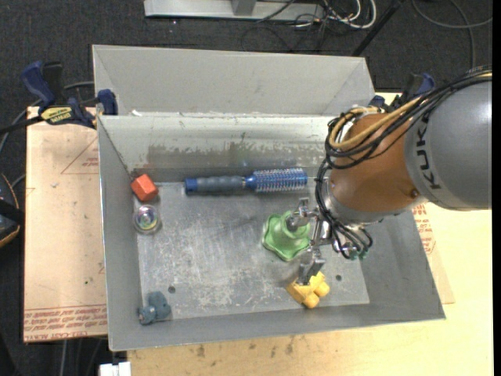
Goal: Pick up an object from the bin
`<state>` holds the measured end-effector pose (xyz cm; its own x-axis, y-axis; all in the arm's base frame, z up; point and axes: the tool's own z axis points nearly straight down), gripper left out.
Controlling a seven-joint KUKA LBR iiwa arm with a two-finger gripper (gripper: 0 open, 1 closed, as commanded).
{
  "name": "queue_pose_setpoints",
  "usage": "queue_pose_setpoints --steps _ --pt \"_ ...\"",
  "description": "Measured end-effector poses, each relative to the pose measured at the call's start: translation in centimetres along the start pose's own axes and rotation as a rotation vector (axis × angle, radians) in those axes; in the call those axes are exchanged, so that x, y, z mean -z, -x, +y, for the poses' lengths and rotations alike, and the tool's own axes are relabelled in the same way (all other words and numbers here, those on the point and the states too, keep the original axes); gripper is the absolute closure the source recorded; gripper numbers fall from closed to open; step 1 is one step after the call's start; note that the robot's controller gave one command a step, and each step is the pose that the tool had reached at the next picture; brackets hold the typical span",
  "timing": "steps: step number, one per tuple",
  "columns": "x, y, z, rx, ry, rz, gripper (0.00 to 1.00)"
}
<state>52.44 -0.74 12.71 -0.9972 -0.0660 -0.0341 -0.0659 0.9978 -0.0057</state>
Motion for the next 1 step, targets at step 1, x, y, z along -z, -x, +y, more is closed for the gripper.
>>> queue_pose_setpoints --steps 1 --pt "0.12 0.07 -0.49 0.048 0.005 -0.002 0.00"
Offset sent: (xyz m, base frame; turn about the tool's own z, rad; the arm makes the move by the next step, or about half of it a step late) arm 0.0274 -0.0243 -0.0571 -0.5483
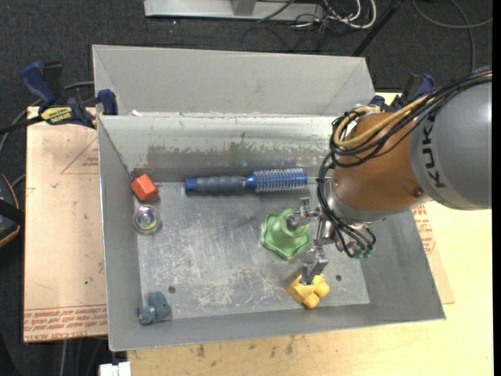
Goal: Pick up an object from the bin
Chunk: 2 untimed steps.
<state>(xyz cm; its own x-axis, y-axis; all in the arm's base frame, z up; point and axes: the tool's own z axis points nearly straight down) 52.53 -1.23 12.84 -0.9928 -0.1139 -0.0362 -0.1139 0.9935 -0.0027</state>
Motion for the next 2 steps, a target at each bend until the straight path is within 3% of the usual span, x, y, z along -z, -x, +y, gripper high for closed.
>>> queue_pose_setpoints --steps 1,2 --pt "-0.5 1.6 -6.9 0.096 0.003 -0.007 0.00" --pt "0.0 -1.1 -2.8 -0.107 -0.005 -0.001 0.00"
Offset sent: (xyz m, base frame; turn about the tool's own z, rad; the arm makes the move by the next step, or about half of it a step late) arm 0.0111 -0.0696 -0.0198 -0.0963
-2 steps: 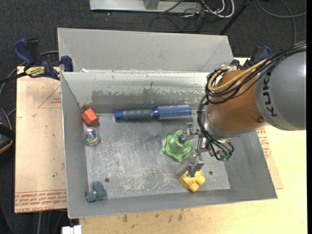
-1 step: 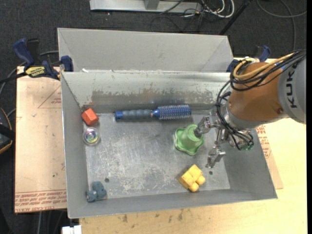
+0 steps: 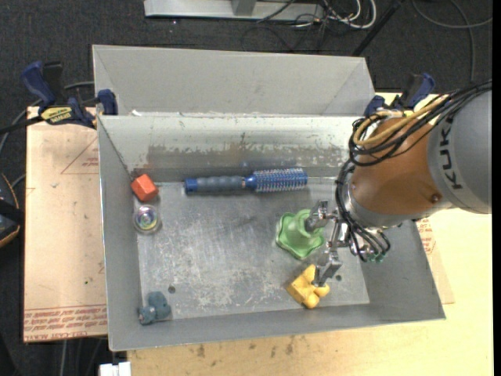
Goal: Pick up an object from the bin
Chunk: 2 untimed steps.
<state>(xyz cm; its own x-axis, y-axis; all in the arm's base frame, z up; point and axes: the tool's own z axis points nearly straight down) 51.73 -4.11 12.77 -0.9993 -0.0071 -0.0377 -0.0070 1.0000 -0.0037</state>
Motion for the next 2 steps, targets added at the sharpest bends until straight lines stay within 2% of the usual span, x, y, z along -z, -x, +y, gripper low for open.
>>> queue_pose_setpoints --steps 1,2 --pt "3.7 1.7 7.4 0.030 0.009 0.029 0.00" --pt "-5.0 7.4 0.9 0.371 0.011 0.021 0.00"
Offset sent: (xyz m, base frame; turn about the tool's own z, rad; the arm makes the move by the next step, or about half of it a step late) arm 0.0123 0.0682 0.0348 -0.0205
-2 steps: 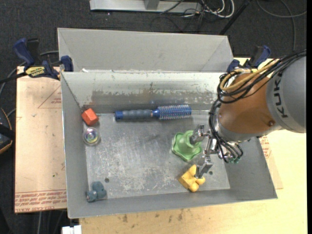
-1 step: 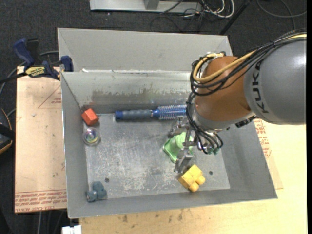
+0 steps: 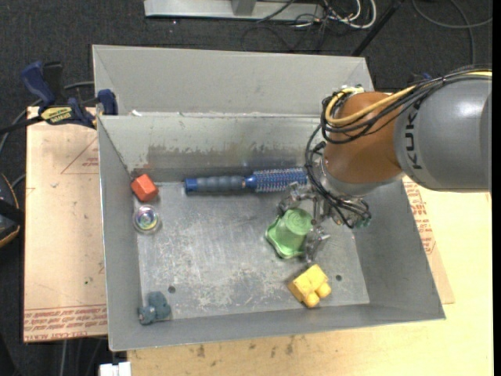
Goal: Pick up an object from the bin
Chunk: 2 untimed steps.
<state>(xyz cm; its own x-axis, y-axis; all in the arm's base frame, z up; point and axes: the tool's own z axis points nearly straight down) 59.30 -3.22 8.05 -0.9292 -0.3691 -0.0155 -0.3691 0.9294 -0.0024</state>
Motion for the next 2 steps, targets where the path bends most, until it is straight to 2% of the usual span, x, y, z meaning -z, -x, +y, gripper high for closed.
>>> queue_pose_setpoints --steps 1,2 --pt "0.1 0.1 0.0 0.000 -0.001 -0.003 1.00" --pt "13.2 1.9 -5.8 0.302 -0.002 0.006 1.00"
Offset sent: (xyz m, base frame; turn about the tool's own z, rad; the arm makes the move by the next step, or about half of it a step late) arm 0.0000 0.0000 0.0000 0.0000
